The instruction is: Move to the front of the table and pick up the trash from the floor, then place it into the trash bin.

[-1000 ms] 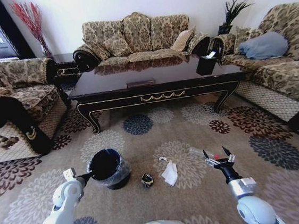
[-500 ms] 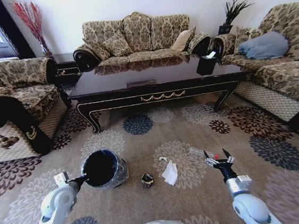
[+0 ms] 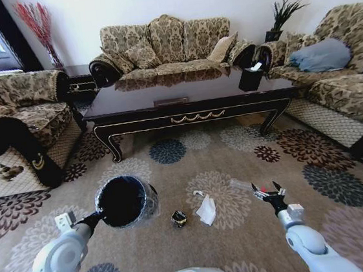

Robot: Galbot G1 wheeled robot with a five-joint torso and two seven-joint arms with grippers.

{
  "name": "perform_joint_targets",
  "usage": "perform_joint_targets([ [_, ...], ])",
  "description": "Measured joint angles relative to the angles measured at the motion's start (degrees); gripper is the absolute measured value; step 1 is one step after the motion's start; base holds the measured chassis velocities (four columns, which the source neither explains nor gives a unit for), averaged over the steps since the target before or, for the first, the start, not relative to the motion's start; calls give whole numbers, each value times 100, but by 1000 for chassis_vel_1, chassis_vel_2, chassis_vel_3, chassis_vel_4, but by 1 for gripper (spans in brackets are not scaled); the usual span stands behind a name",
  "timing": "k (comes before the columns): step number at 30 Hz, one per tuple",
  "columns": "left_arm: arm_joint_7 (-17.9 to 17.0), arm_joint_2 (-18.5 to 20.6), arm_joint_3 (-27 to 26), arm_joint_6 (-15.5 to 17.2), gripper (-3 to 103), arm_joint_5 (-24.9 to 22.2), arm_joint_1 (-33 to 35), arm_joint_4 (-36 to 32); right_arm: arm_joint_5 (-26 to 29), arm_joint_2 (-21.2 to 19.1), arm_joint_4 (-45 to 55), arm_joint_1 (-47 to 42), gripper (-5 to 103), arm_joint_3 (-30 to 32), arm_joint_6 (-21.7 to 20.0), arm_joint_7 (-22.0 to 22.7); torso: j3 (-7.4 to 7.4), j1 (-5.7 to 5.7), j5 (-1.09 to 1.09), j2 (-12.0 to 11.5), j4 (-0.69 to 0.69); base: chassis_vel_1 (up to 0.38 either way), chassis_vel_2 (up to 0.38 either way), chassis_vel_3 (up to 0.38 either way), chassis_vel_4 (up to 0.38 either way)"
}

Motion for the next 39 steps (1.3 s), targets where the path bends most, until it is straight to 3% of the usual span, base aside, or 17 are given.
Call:
perform_joint_targets([
  [6, 9, -17, -341, 0, 0, -108, 198, -244, -180, 81, -217, 61, 100, -294, 217, -412, 0, 0, -1, 0, -1, 0, 0, 0, 0],
  [9, 10, 39, -749, -1, 0, -311, 294, -340, -584, 189, -224, 36, 100, -538, 557, -1150, 0, 0, 0, 0, -1, 0, 0, 0, 0],
  [12, 9, 58, -991, -2, 0, -426, 349, -360, -975, 222, -260, 57, 100, -678, 687, -1411, 0, 0, -2, 0, 0, 0, 0, 0, 0],
  [16, 5, 51, -1200, -3, 0, -525, 427, -391, -1331, 280, -470, 245, 100, -861, 672, -1176, 0, 0, 0, 0, -1, 0, 0, 0, 0],
  [17, 5, 9, -1241, -6, 0, -529, 489, -430, -1279, 285, -664, 424, 100, -994, 494, -701, 0, 0, -1, 0, -1, 0, 0, 0, 0],
  [19, 4, -14, -1249, -6, 0, -524, 519, -448, -1159, 277, -761, 515, 100, -1058, 405, -483, 0, 0, -1, 0, -1, 0, 0, 0, 0],
  [21, 5, -94, -1262, -6, 0, -493, 632, -516, -613, 226, -1028, 816, 100, -1227, 161, 54, 0, 0, -1, 0, -1, 0, 0, 0, 0],
  [28, 2, -226, -1425, -7, 0, -413, 941, -707, -378, 168, -1832, 1710, 100, -1592, 35, 639, 0, 0, -1, 0, 0, 0, 0, 0, 0],
  [34, 2, -292, -1531, -9, 0, -372, 1121, -819, -521, 175, -2482, 2243, 100, -1925, 66, 628, 0, 0, 0, 0, 0, 0, 0, 0, 0],
  [39, 7, -378, -1590, -10, 0, -281, 1264, -903, -1264, 92, -3270, 2703, 100, -2162, 398, -292, 0, 0, 0, 0, -1, 0, 0, 0, 0],
])
